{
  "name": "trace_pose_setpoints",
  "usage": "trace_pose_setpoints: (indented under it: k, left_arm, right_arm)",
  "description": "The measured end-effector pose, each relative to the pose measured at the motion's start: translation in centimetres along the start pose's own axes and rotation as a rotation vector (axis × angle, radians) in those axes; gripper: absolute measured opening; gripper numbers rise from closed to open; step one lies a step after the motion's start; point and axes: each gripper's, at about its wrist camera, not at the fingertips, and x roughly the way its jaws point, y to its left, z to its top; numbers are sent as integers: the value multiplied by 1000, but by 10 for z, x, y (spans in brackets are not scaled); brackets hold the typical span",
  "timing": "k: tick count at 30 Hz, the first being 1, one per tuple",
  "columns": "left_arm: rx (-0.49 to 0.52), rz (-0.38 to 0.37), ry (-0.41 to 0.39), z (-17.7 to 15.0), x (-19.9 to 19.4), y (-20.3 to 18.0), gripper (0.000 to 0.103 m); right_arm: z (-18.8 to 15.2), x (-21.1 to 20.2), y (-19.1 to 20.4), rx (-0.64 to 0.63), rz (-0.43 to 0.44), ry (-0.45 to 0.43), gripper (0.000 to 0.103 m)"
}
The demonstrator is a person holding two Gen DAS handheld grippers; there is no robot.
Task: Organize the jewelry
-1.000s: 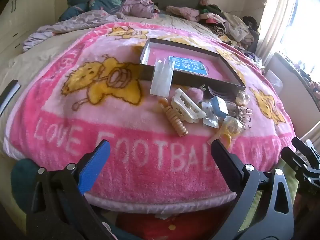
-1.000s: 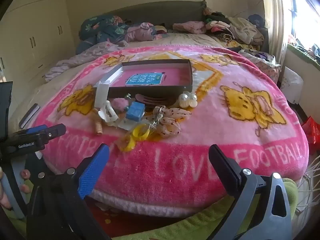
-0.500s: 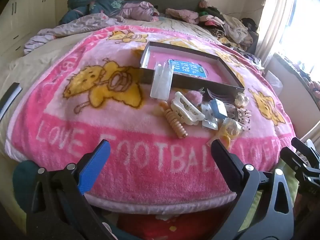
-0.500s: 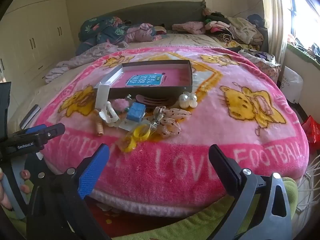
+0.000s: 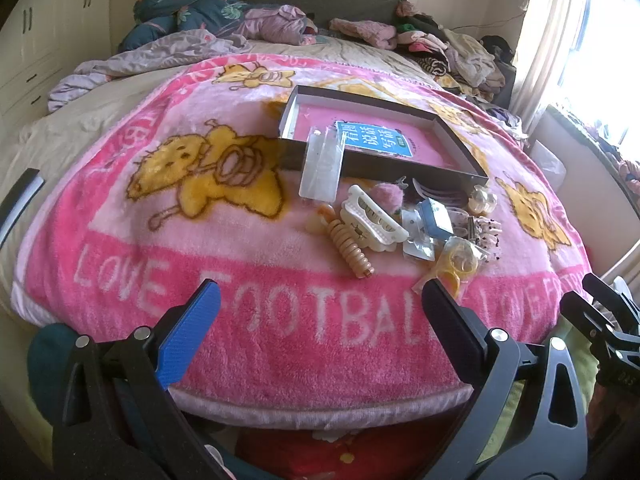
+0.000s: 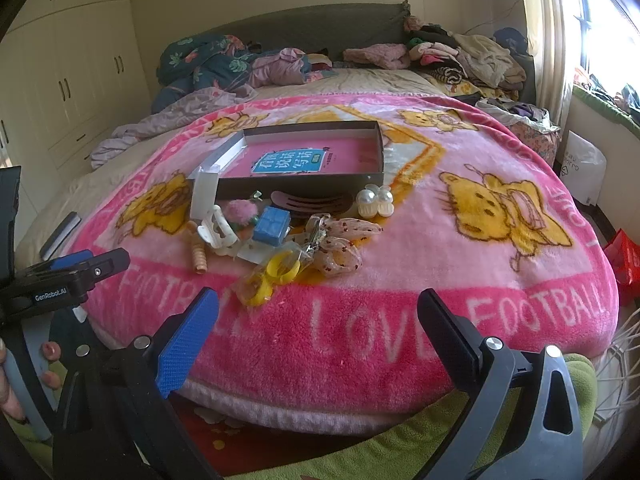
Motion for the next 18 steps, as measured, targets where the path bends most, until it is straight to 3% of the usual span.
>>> trace_pose_setpoints:
  k: [18]
  left_arm:
    - [1,2,-1,0,0,0,94]
  right_arm:
    - [0,-1,1,0,2,-1,99]
